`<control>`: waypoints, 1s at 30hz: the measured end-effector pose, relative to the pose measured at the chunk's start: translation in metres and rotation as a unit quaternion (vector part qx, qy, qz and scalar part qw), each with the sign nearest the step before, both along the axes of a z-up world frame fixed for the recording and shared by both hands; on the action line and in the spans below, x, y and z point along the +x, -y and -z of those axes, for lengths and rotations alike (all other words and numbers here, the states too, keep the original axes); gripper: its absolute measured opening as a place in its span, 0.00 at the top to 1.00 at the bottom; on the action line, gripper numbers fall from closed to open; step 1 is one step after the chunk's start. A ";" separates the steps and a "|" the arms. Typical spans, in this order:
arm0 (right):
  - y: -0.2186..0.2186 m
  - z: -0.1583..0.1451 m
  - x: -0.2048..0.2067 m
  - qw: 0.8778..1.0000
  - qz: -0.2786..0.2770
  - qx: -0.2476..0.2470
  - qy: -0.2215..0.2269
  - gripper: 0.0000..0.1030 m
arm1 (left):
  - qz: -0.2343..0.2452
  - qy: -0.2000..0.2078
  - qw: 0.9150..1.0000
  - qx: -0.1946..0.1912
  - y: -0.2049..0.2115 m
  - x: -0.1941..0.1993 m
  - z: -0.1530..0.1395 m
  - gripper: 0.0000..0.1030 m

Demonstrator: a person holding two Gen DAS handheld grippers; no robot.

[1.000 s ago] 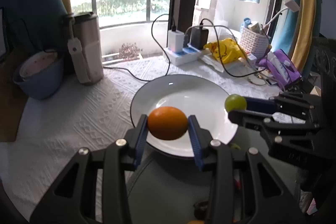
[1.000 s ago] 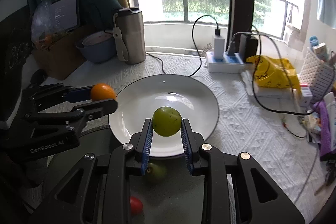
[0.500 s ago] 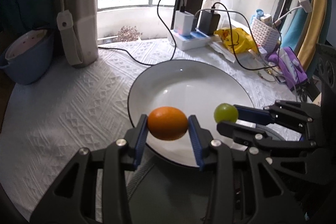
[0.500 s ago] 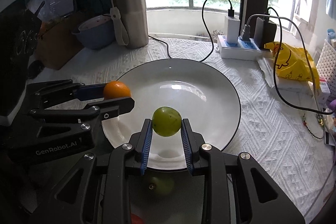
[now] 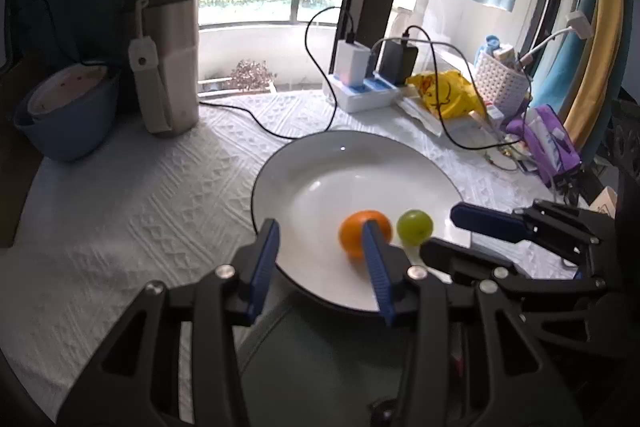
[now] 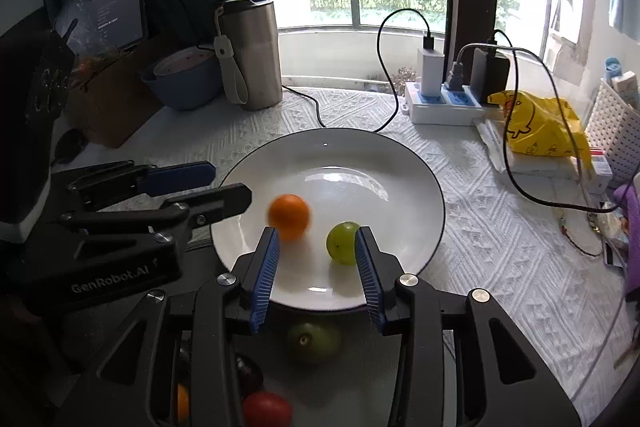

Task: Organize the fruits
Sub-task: 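Open the left tool over the plate while the right tool releases its green fruit, then move both tools back over the mat, right tool toward a red tomato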

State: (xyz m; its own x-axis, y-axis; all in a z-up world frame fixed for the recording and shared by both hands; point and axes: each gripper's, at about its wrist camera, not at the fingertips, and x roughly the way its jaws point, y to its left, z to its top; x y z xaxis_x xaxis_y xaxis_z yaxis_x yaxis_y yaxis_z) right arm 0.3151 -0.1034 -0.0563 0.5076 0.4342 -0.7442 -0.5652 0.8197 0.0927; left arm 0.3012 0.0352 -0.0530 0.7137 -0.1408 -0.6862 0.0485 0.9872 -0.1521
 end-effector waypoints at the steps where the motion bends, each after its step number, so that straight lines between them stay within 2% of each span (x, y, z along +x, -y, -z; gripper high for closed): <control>1: 0.001 -0.001 -0.003 1.000 0.001 0.000 0.001 0.60 | -0.001 0.001 1.000 0.000 0.000 -0.003 -0.002 0.57; 17: 0.021 -0.026 -0.057 1.000 0.012 0.006 0.022 0.60 | -0.006 0.034 0.999 0.000 0.002 -0.069 -0.027 0.56; 27: 0.035 -0.026 -0.088 0.999 0.020 0.001 0.025 0.60 | -0.004 0.035 0.999 -0.006 0.011 -0.107 -0.021 0.54; 28: 0.037 -0.025 -0.090 0.999 0.022 0.001 0.024 0.60 | -0.003 0.033 0.999 -0.007 0.011 -0.109 -0.020 0.53; 30: 0.040 -0.022 -0.095 0.999 0.025 -0.001 0.021 0.60 | -0.003 0.028 1.000 -0.010 0.013 -0.115 -0.015 0.43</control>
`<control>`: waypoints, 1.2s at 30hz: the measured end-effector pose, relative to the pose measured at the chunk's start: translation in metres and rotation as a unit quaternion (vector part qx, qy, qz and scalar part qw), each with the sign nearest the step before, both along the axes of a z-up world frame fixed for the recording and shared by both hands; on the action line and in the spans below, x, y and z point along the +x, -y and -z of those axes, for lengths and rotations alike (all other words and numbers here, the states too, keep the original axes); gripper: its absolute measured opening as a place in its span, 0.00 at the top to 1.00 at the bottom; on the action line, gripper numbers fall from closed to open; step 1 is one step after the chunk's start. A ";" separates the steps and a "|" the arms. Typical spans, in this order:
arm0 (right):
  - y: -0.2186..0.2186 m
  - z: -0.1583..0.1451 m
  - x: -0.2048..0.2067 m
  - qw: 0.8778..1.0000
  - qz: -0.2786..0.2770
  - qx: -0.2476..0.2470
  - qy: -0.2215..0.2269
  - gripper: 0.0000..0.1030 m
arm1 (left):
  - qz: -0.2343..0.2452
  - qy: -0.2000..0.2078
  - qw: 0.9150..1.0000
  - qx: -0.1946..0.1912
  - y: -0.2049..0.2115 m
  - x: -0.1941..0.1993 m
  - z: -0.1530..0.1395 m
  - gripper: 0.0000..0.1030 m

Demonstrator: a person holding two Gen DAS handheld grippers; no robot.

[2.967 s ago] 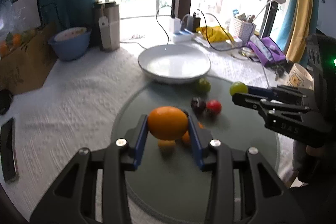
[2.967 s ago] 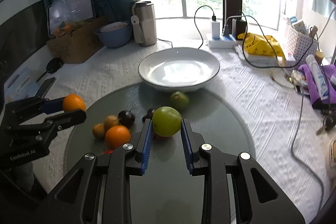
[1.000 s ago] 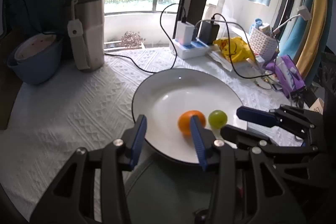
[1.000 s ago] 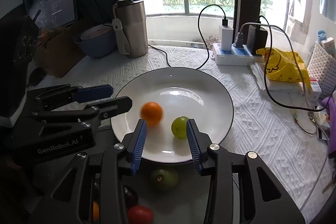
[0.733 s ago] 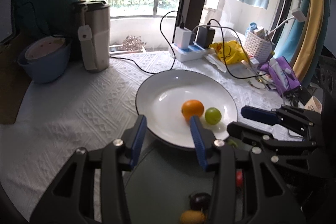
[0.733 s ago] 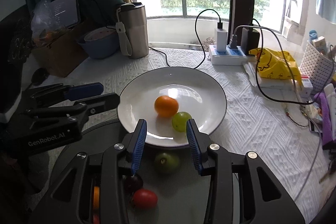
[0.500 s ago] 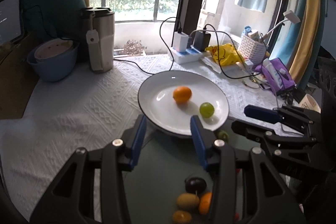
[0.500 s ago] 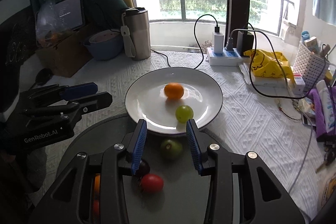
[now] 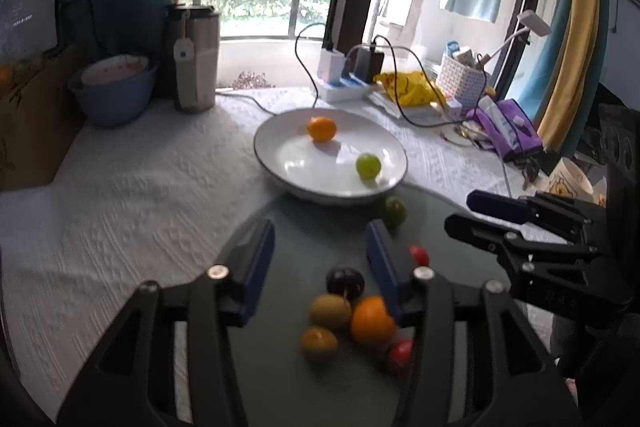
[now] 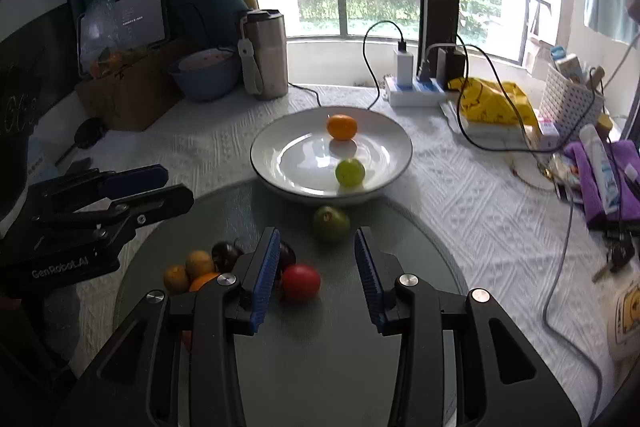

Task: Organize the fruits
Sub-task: 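Move both tools back over the mat, right tool toward a red tomato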

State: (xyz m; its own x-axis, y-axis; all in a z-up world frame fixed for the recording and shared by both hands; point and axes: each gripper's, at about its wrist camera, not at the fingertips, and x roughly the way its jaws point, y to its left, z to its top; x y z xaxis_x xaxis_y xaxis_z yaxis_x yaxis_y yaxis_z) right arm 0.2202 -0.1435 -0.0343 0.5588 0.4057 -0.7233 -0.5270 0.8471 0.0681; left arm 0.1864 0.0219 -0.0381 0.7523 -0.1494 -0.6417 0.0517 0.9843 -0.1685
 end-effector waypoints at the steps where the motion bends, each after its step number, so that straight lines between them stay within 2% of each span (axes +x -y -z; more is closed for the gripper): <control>1: 0.001 0.002 -0.002 1.000 0.001 0.000 -0.001 0.60 | 0.001 -0.001 1.000 -0.004 0.000 -0.004 0.002 0.36; 4: 0.004 0.006 -0.011 1.000 0.004 -0.001 -0.005 0.60 | 0.001 -0.006 1.000 -0.009 0.002 -0.013 0.009 0.32; 14: 0.004 0.022 -0.036 1.000 0.002 -0.002 -0.021 0.60 | 0.003 -0.021 1.000 -0.006 0.004 -0.037 0.028 0.31; 28: -0.031 0.035 -0.071 0.998 -0.046 -0.002 -0.036 0.60 | -0.014 -0.028 0.999 -0.007 -0.011 -0.074 0.042 0.31; 29: -0.032 0.036 -0.071 0.998 -0.048 0.000 -0.039 0.59 | -0.016 -0.028 0.999 -0.008 -0.013 -0.076 0.043 0.31; 31: -0.035 0.038 -0.070 0.998 -0.051 0.000 -0.044 0.47 | -0.020 -0.031 0.999 -0.009 -0.015 -0.077 0.046 0.31; 36: -0.040 0.047 -0.068 0.995 -0.067 0.006 -0.070 0.45 | -0.028 -0.039 0.999 -0.012 -0.020 -0.076 0.049 0.31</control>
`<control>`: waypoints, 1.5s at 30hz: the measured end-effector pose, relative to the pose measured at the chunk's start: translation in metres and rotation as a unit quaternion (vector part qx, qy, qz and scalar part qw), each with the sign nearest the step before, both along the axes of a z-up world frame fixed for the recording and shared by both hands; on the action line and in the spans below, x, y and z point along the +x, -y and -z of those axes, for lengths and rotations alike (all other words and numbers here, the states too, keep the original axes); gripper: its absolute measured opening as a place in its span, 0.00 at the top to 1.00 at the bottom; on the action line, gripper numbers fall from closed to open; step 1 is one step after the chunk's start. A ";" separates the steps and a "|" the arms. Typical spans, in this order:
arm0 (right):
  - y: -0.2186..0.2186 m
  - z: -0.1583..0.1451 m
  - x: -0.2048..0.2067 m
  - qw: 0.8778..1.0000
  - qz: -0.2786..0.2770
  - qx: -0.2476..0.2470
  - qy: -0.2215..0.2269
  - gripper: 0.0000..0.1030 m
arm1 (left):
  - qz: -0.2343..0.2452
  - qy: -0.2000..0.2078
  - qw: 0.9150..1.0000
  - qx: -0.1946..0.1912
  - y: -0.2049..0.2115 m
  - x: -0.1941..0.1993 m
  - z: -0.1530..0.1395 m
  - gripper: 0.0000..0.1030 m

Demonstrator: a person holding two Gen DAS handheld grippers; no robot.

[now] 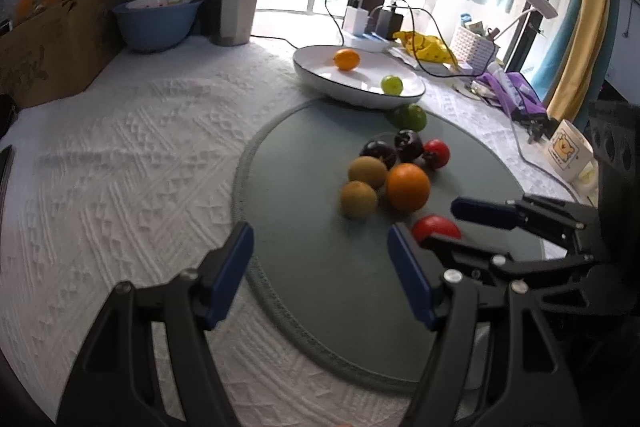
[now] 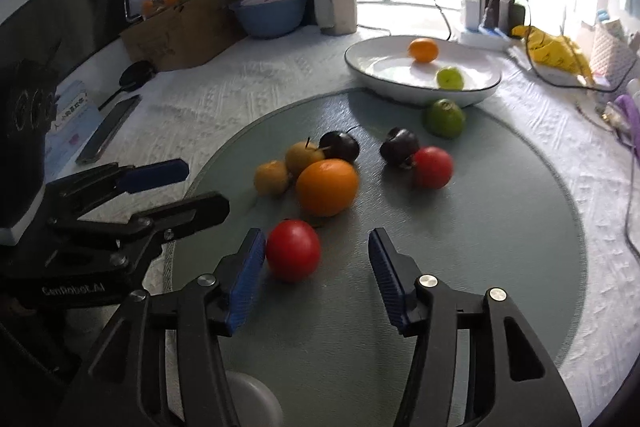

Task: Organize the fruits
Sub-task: 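Move both tools back over the mat, right tool toward a red tomato, then grasp the red tomato with the right tool while the left tool grasps a brownish fruit, then carry the brownish fruit with the left tool while the right tool carries the tomato to the plate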

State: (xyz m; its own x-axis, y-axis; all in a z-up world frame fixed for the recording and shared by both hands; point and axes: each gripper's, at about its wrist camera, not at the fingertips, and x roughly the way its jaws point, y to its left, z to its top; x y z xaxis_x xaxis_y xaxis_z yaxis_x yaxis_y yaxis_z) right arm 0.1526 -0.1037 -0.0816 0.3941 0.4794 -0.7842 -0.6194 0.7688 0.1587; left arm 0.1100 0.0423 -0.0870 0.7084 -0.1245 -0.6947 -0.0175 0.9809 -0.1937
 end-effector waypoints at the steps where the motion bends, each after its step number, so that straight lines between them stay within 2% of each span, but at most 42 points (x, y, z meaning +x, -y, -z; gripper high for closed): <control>1: -0.001 0.001 0.000 1.000 -0.002 -0.001 -0.002 0.45 | -0.001 0.000 1.000 0.001 0.000 0.001 0.000 0.31; 3: -0.001 0.003 0.001 1.000 -0.005 0.001 -0.006 0.46 | -0.001 0.000 1.000 0.004 0.000 0.003 -0.001 0.31; 5: -0.001 0.003 0.001 1.000 -0.008 0.006 -0.008 0.57 | -0.004 -0.003 1.000 0.009 0.001 0.005 -0.001 0.31; 6: -0.001 0.004 0.000 1.000 -0.010 0.007 -0.009 0.65 | -0.005 -0.004 1.000 0.011 0.002 0.007 -0.001 0.31; 7: -0.001 0.004 0.000 1.000 -0.011 0.007 -0.009 0.69 | -0.004 -0.006 1.000 0.013 0.003 0.009 0.000 0.31; 12: 0.005 0.002 -0.002 1.000 -0.017 0.018 -0.010 0.69 | 0.001 -0.017 1.000 0.023 0.009 0.020 0.002 0.31; 21: 0.029 -0.006 0.011 0.999 0.011 0.037 -0.003 0.69 | 0.022 -0.031 0.998 0.048 0.026 0.037 0.006 0.32; 22: 0.031 -0.006 0.013 0.999 0.013 0.040 -0.003 0.69 | 0.025 -0.031 0.998 0.048 0.027 0.037 0.006 0.40; 23: 0.033 -0.006 0.015 0.999 0.015 0.043 -0.003 0.69 | 0.032 -0.033 0.998 0.048 0.028 0.038 0.007 0.54; 26: 0.038 -0.006 0.019 0.999 0.019 0.048 -0.004 0.69 | 0.041 -0.039 0.997 0.058 0.033 0.041 0.009 0.65; 30: 0.042 -0.007 0.022 0.998 0.019 0.052 -0.004 0.69 | 0.053 -0.041 0.996 0.066 0.041 0.043 0.008 0.75; 37: 0.045 -0.013 0.029 0.998 0.022 0.051 0.002 0.69 | 0.059 -0.046 0.995 0.061 0.046 0.045 0.005 0.75; 45: 0.052 -0.023 0.044 0.998 0.030 0.050 0.013 0.69 | 0.048 -0.026 0.997 0.057 0.037 0.049 -0.014 0.75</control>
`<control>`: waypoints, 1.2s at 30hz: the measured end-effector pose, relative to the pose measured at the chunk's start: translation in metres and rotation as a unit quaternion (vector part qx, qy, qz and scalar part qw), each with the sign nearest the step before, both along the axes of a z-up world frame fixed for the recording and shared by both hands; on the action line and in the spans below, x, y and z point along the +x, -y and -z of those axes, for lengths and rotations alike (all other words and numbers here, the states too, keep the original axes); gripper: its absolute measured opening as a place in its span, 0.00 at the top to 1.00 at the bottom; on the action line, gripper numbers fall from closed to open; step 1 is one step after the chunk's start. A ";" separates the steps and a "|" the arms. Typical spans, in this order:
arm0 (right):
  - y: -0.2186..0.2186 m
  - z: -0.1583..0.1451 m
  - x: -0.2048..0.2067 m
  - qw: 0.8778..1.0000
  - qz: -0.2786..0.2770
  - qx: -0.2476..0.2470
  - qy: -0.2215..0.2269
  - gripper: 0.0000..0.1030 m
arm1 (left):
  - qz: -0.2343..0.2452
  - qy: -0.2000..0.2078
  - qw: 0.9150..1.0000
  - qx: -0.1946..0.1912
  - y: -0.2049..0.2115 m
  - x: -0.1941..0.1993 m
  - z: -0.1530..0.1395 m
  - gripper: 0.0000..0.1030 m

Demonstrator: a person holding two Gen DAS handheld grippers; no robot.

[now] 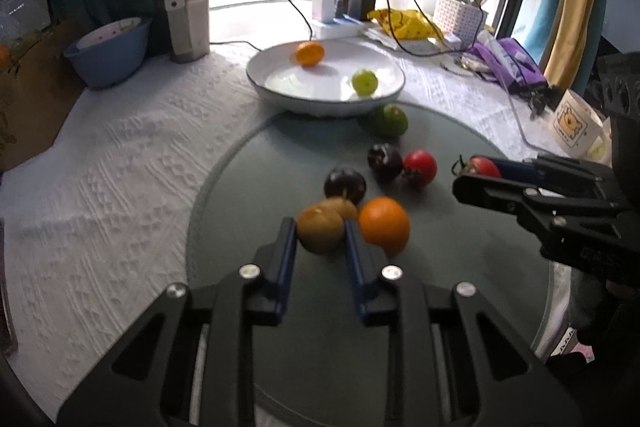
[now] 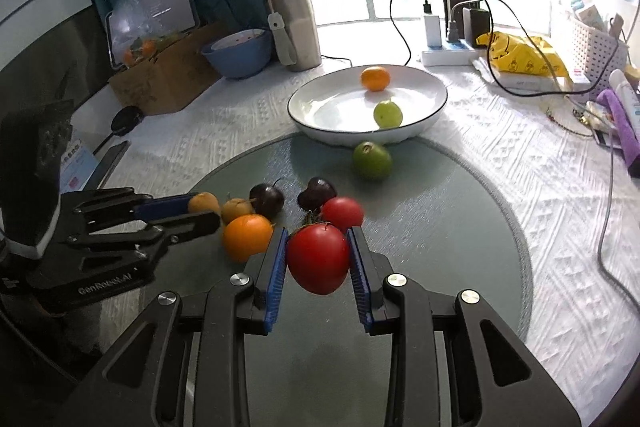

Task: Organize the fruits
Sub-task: 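Carry the brownish fruit with the left tool while the right tool carries the tomato to the plate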

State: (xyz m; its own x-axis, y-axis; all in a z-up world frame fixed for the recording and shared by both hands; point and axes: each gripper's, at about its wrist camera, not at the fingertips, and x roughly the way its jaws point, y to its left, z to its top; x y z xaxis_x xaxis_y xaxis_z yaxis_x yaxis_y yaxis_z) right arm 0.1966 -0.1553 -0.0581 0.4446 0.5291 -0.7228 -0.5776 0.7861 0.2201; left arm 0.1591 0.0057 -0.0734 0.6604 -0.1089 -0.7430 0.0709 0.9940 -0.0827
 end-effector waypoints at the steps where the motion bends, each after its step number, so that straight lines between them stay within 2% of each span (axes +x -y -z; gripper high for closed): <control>1: 0.000 -0.001 0.002 1.000 0.000 0.000 0.001 0.69 | -0.001 0.002 1.000 0.001 -0.001 0.001 -0.002 0.75; 14: 0.002 -0.016 0.025 1.000 0.010 -0.001 0.014 0.69 | -0.002 0.027 1.000 -0.002 -0.010 0.026 -0.022 0.75; 36: 0.002 -0.020 0.076 1.000 0.020 -0.006 0.020 0.69 | 0.011 0.044 0.999 -0.006 -0.012 0.078 -0.033 0.75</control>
State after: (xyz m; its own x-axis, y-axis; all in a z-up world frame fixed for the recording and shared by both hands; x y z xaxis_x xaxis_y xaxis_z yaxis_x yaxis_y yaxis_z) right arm 0.2725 -0.1570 -0.0381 0.4941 0.5021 -0.7098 -0.5544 0.8108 0.1875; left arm 0.2376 0.0176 -0.0405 0.7207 -0.1337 -0.6803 0.1010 0.9910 -0.0878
